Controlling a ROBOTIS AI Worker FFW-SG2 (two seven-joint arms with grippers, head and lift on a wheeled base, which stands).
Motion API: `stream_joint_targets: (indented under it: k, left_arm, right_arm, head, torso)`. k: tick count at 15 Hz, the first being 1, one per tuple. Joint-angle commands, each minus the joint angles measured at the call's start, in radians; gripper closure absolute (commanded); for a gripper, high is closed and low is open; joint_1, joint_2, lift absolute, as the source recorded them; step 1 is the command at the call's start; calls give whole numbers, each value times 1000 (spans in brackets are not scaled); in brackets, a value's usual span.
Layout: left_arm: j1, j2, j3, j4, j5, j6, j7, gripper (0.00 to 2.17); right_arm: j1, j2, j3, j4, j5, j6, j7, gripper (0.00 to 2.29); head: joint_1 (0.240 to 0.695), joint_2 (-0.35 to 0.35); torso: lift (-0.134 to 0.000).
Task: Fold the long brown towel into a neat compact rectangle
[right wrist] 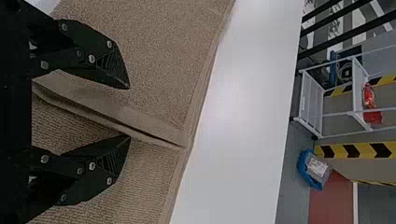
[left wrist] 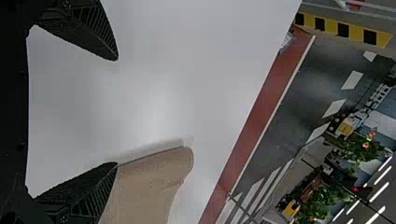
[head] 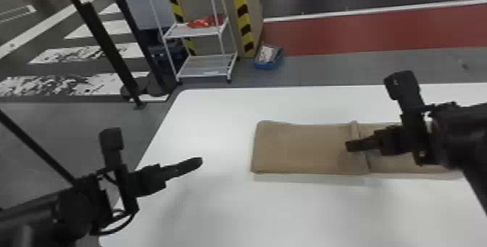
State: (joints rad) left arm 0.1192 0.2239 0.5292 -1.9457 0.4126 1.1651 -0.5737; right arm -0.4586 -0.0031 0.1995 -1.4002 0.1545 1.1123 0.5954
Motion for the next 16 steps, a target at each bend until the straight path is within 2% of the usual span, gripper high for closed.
stream_joint_targets:
  k: [1,4,7,12,15,16]
  left_arm:
    - [0,0,0,-1,0,0,0,87]
    - [0,2,0,-2,0,0,0,87]
    - [0,3,0,-2,0,0,0,87]
    - [0,5,0,-4,0,0,0,87]
    - [0,5,0,-4,-2,0,0,87]
    - [0,6,0,-4,-2,0,0,87]
  right_arm:
    - [-2,4,1,10,0,-21,1,603]
    - [-5,4,5,27,11,-21,1,610]
    - [-11,4,6,30,11,-27,3,711]
    - [-14,4,5,29,17,-27,1,1001]
    - [-14,4,6,30,19,-27,1,1004]
    - [-14,4,5,29,19,-27,1,1133]
  head:
    - [695,292]
    - [695,293]
    - [695,291]
    - [695,291]
    - [695,290]
    - [695,290]
  torso:
    - [-124]
    - [-124]
    - [-124]
    - [-124]
    - [-124]
    - [-124]
